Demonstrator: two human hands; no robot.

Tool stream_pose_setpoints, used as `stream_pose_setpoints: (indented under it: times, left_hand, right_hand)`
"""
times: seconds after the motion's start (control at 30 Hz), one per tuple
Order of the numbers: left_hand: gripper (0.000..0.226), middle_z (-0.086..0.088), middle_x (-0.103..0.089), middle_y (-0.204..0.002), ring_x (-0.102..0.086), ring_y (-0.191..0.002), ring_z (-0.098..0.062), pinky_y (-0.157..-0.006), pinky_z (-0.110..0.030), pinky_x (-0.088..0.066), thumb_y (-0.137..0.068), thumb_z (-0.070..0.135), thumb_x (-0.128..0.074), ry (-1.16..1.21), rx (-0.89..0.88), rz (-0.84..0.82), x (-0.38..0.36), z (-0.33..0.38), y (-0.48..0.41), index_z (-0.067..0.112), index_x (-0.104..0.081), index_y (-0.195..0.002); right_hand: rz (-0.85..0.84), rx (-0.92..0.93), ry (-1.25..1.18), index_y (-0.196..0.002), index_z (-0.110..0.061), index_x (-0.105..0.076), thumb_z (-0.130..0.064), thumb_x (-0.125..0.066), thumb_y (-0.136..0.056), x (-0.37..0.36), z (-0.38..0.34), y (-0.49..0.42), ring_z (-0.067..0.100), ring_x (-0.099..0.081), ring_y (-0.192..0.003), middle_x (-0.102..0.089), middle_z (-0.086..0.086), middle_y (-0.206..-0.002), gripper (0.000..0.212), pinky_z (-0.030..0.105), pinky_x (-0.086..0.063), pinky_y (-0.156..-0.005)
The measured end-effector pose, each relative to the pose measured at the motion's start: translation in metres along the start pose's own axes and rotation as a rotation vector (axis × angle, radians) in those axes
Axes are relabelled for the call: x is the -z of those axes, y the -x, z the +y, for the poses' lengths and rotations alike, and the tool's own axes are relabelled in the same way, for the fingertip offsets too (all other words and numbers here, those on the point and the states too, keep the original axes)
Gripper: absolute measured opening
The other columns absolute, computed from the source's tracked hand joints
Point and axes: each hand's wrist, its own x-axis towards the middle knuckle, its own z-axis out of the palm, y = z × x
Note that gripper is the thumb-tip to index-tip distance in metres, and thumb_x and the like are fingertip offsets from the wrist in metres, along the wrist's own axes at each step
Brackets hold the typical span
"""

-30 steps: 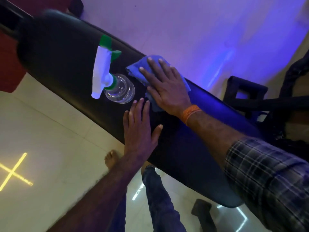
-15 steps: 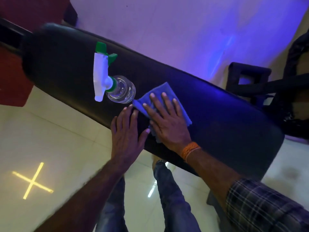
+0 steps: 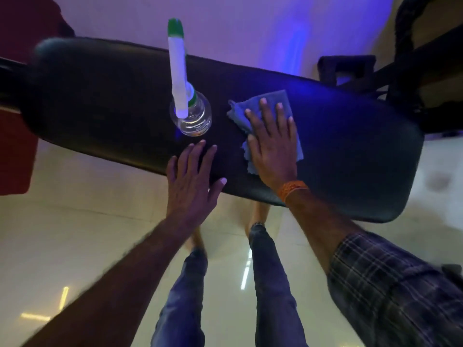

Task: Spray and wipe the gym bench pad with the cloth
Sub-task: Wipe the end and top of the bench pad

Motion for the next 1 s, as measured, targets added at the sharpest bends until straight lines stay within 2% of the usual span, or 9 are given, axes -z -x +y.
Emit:
stream_pose_setpoints:
  times: [0.07,0.23,0.4,0.5,0.57,0.73,0.8,0.9,1.0]
  left_hand:
    - [0.067,-0.008,-0.039,-0.163,-0.037,-0.149,-0.032,-0.119,-0.053,-0.028,-0.098,0.050,-0.058,0.004,-0.046,-0.004,0.003,-0.007,-0.002,0.018,-0.043,-0.155]
    - [0.062,-0.009,-0.040,-0.161,-0.039,-0.147,-0.033,-0.116,-0.054,-0.033,-0.096,0.042,-0.062,-0.005,-0.121,-0.028,0.009,-0.017,0.000,0.013,-0.049,-0.149]
    - [0.059,-0.010,-0.038,-0.163,-0.038,-0.148,-0.032,-0.116,-0.053,-0.032,-0.101,0.040,-0.056,-0.057,-0.178,0.004,0.003,-0.029,0.000,0.016,-0.044,-0.154]
    - [0.057,-0.012,-0.035,-0.164,-0.033,-0.151,-0.034,-0.120,-0.056,-0.027,-0.101,0.039,-0.056,-0.040,-0.149,-0.022,-0.001,-0.022,0.004,0.016,-0.046,-0.152]
    - [0.056,-0.012,-0.034,-0.165,-0.030,-0.153,-0.035,-0.121,-0.058,-0.024,-0.101,0.040,-0.056,-0.029,-0.163,-0.037,-0.003,-0.016,0.008,0.018,-0.047,-0.151]
    - [0.061,-0.012,-0.029,-0.167,-0.023,-0.156,-0.034,-0.124,-0.058,-0.017,-0.102,0.046,-0.051,-0.016,-0.159,-0.030,-0.013,-0.005,0.013,0.020,-0.041,-0.156]
    - [0.062,-0.012,-0.029,-0.168,-0.022,-0.156,-0.034,-0.124,-0.058,-0.016,-0.102,0.047,-0.050,-0.014,-0.164,-0.032,-0.016,0.000,0.016,0.020,-0.040,-0.157]
    - [0.065,-0.013,-0.028,-0.167,-0.022,-0.156,-0.035,-0.124,-0.060,-0.016,-0.100,0.050,-0.053,-0.014,-0.192,-0.051,-0.019,0.008,0.019,0.021,-0.040,-0.157]
    - [0.064,-0.013,-0.027,-0.168,-0.021,-0.156,-0.035,-0.124,-0.060,-0.016,-0.101,0.050,-0.053,-0.014,-0.224,-0.053,-0.022,0.015,0.022,0.023,-0.040,-0.157]
  right_hand:
    - [0.027,-0.096,-0.043,-0.161,-0.031,-0.030,-0.036,-0.039,-0.105,-0.011,-0.040,0.020,0.032,-0.011,-0.160,-0.017,0.004,-0.173,0.057,0.053,-0.013,-0.127]
    - [-0.054,0.071,-0.044,-0.161,-0.033,-0.029,-0.037,-0.037,-0.107,-0.021,-0.042,0.069,0.029,-0.008,-0.161,-0.015,0.001,-0.173,0.054,0.052,-0.012,-0.128]
    - [0.104,-0.298,-0.085,-0.161,-0.031,-0.030,-0.037,-0.036,-0.108,-0.026,-0.054,0.061,0.032,-0.008,-0.160,-0.016,0.003,-0.173,0.054,0.054,-0.011,-0.128]
    - [0.046,-0.126,-0.105,-0.161,-0.028,-0.030,-0.037,-0.037,-0.107,-0.040,-0.082,0.089,0.032,-0.008,-0.161,-0.016,0.003,-0.173,0.055,0.054,-0.009,-0.129]
    - [0.036,-0.033,-0.084,-0.161,-0.029,-0.030,-0.039,-0.035,-0.108,-0.038,-0.053,0.100,0.030,-0.009,-0.161,-0.018,0.002,-0.173,0.054,0.052,-0.011,-0.129]
    - [0.128,-0.390,-0.117,-0.163,-0.028,-0.025,-0.041,-0.024,-0.109,-0.036,-0.045,0.105,0.030,-0.005,-0.161,-0.014,0.004,-0.174,0.055,0.055,-0.009,-0.129]
    - [0.089,-0.283,-0.116,-0.163,-0.026,-0.023,-0.044,-0.027,-0.108,-0.041,-0.065,0.114,0.033,-0.004,-0.161,-0.012,0.007,-0.174,0.058,0.055,-0.007,-0.129]
    - [0.051,-0.110,-0.038,-0.163,-0.028,-0.023,-0.045,-0.027,-0.109,-0.039,-0.026,0.133,0.031,-0.007,-0.161,-0.013,0.006,-0.174,0.057,0.057,-0.012,-0.128]
    - [0.146,-0.417,-0.058,-0.163,-0.026,-0.022,-0.038,-0.026,-0.111,-0.035,0.003,0.140,0.032,-0.007,-0.161,-0.014,0.007,-0.173,0.054,0.060,-0.014,-0.127]
